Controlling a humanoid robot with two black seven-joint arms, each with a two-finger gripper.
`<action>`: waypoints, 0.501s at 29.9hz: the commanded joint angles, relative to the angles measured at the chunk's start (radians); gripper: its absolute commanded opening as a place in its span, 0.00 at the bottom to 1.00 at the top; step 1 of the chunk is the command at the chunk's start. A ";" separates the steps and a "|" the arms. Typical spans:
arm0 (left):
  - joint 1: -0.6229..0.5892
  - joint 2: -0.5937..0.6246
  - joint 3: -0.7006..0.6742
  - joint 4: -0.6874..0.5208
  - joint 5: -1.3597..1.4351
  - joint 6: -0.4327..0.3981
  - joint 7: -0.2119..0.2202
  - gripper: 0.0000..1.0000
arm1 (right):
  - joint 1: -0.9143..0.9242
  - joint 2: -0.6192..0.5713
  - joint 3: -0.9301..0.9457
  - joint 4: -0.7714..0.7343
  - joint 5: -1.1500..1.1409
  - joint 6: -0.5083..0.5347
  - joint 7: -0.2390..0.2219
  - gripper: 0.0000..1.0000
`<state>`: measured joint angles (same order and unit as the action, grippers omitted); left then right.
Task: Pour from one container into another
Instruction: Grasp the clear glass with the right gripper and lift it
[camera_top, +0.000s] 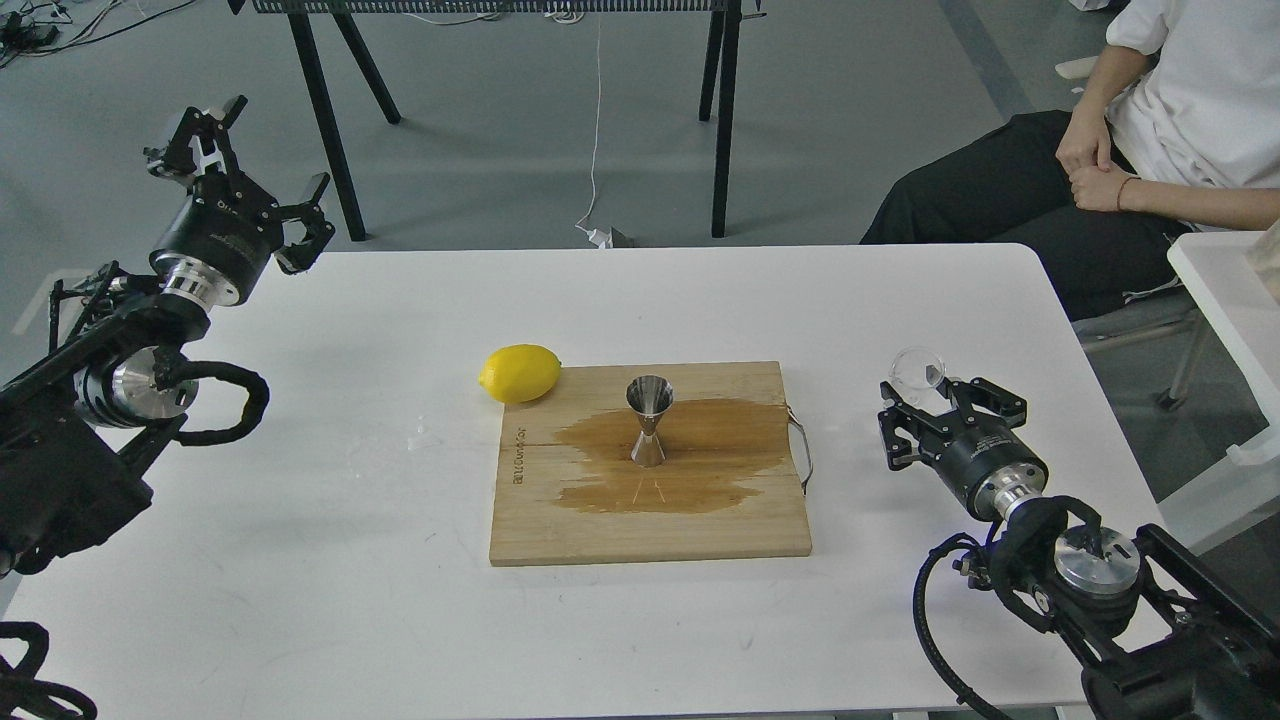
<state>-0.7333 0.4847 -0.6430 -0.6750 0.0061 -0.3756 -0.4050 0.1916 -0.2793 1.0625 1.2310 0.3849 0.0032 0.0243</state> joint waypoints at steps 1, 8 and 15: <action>0.000 0.002 -0.001 0.000 0.000 0.000 0.000 0.99 | 0.025 0.002 -0.009 0.085 -0.076 -0.080 0.000 0.35; 0.000 0.003 0.002 0.000 0.000 0.000 0.000 0.99 | 0.064 0.012 -0.053 0.168 -0.175 -0.160 -0.001 0.34; 0.000 0.006 0.003 0.002 0.002 0.001 0.000 0.99 | 0.161 0.019 -0.154 0.173 -0.241 -0.207 0.000 0.34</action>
<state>-0.7334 0.4901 -0.6412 -0.6750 0.0063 -0.3758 -0.4050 0.3184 -0.2621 0.9335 1.4052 0.1741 -0.1801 0.0233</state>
